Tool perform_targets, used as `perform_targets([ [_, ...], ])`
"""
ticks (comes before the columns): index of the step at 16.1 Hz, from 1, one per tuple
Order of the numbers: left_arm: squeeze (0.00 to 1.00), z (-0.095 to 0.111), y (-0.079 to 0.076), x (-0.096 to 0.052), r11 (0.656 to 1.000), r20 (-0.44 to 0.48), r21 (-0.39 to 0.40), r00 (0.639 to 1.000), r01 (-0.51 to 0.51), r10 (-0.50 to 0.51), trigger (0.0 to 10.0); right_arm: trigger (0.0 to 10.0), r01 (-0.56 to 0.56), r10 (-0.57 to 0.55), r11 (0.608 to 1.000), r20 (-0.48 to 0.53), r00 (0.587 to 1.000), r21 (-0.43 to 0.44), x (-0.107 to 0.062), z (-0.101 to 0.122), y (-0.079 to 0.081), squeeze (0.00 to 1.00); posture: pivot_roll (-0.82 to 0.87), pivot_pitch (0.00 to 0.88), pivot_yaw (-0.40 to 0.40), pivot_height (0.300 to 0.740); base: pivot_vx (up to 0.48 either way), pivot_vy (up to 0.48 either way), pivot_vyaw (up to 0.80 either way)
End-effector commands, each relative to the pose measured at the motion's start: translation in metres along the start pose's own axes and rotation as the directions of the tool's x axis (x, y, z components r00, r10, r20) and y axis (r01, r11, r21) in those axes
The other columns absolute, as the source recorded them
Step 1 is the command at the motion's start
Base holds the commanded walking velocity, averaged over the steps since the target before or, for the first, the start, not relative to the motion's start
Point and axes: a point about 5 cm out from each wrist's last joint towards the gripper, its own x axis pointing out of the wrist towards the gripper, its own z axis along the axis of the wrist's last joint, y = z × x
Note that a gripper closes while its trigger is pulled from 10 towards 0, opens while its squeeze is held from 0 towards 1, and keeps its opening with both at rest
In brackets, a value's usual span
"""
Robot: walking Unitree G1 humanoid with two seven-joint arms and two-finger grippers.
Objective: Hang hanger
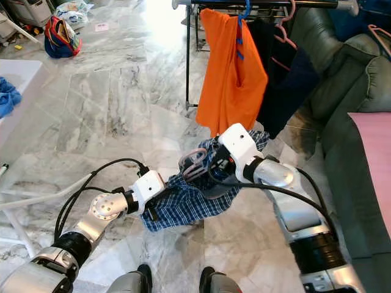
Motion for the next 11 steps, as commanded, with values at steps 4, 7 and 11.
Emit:
perform_targets([
  [4,0.00,0.001,0.000,-0.001,1.000,0.018,0.018,1.000,0.005,-0.005,0.0,10.0,-0.108,0.109,0.987,0.007,0.994,-0.121,-0.011,0.007,-0.001,1.00,0.01,0.218,0.001,0.740,0.000,0.000,0.00],
  [7,0.00,0.001,-0.001,-0.001,0.998,0.010,0.047,1.000,0.029,-0.030,0.0,10.0,-0.171,0.146,0.949,-0.112,0.983,-0.263,-0.019,-0.002,-0.003,1.00,0.01,0.215,0.003,0.740,0.000,0.000,0.00],
  [11,0.00,-0.001,-0.003,-0.002,0.996,-0.012,0.069,0.998,0.058,-0.058,0.0,10.0,-0.220,0.162,0.935,-0.216,0.963,-0.280,-0.030,-0.018,-0.008,1.00,0.01,0.219,0.000,0.740,0.000,0.000,0.00],
])
